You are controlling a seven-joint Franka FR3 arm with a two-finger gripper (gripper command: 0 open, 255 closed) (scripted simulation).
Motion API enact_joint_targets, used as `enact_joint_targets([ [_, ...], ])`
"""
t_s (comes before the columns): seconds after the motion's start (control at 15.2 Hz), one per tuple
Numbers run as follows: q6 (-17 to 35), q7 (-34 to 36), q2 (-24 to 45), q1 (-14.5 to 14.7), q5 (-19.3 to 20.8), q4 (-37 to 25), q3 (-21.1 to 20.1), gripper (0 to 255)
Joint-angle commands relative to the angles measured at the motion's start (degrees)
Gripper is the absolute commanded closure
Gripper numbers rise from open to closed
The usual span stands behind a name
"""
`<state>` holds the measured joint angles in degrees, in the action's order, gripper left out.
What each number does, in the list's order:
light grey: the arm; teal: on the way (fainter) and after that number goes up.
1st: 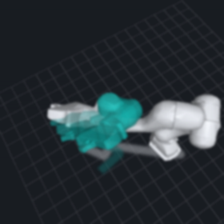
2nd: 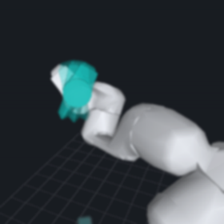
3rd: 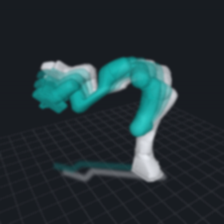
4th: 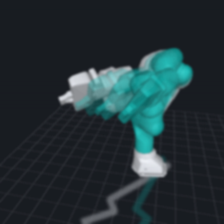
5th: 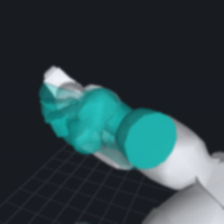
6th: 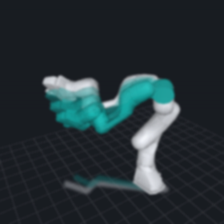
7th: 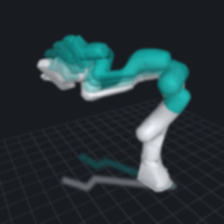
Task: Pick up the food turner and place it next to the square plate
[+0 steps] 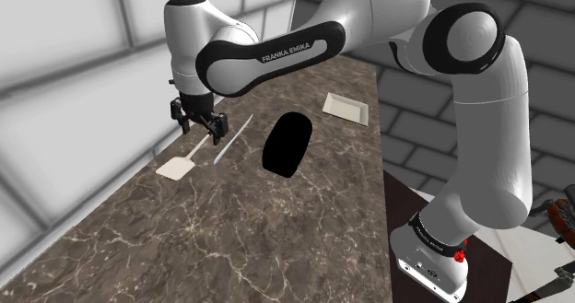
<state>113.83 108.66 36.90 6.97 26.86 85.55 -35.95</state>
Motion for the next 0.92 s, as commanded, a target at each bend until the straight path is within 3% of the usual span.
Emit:
enact_joint_targets([
  [0.0,0.7,0.2,0.1,-0.1,0.2,0.6,0.1,0],
  [0.46,0.7,0.2,0.1,-0.1,0.2,0.6,0.1,0],
  [0.53,0.7,0.2,0.1,-0.1,0.2,0.6,0.1,255],
  [0.86,0.7,0.2,0.1,-0.1,0.2,0.6,0.1,255],
])
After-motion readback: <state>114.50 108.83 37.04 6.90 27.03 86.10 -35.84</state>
